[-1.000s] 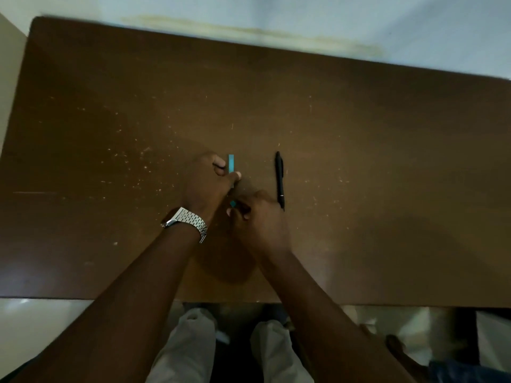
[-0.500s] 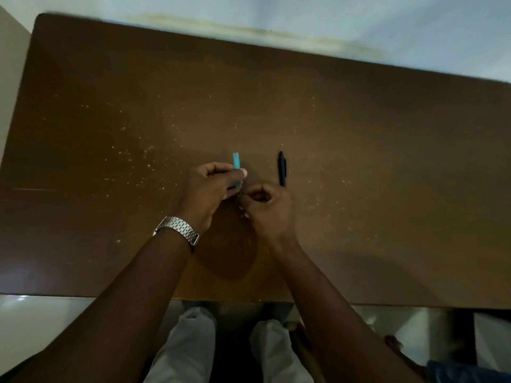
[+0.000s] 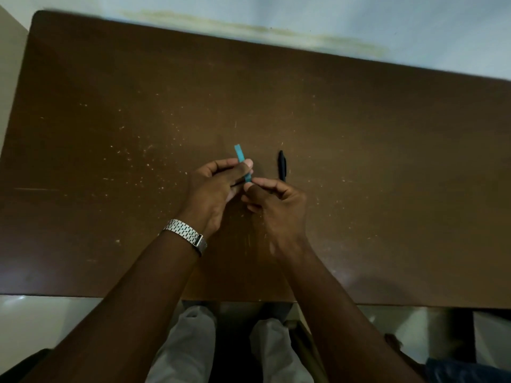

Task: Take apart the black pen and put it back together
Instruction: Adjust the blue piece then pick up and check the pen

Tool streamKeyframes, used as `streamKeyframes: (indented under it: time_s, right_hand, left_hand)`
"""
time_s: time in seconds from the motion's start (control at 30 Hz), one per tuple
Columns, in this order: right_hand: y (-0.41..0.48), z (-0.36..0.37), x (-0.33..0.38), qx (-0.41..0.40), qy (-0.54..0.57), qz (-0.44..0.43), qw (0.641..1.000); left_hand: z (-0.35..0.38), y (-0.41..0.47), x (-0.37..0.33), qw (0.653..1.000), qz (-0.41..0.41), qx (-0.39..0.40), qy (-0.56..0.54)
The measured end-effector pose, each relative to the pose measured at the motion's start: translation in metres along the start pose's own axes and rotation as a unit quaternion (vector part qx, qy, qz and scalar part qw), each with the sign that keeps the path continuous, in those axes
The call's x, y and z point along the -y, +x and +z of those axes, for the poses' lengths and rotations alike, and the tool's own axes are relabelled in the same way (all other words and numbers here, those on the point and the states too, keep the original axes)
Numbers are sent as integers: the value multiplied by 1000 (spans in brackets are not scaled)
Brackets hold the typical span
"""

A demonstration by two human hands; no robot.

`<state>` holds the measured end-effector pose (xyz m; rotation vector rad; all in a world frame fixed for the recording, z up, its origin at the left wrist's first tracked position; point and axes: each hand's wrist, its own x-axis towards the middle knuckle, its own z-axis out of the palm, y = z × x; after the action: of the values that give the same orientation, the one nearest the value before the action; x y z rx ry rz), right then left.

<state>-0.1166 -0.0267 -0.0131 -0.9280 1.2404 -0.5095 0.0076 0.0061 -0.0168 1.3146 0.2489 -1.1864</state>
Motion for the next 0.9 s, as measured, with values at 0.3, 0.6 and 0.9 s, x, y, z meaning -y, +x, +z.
streamKeyframes:
  time_s: [0.3, 0.6, 0.9]
  right_hand:
    - [-3, -1, -1, -22, 65, 29, 997]
    - [-1, -1, 4, -25, 38, 14, 999]
    - [-4, -6, 1, -30, 27, 13, 999]
  left_hand:
    - [5, -4, 4, 999, 31, -13, 28]
    - [3, -1, 10, 999, 41, -22, 14]
    - [0, -3, 15, 996, 32, -14, 77]
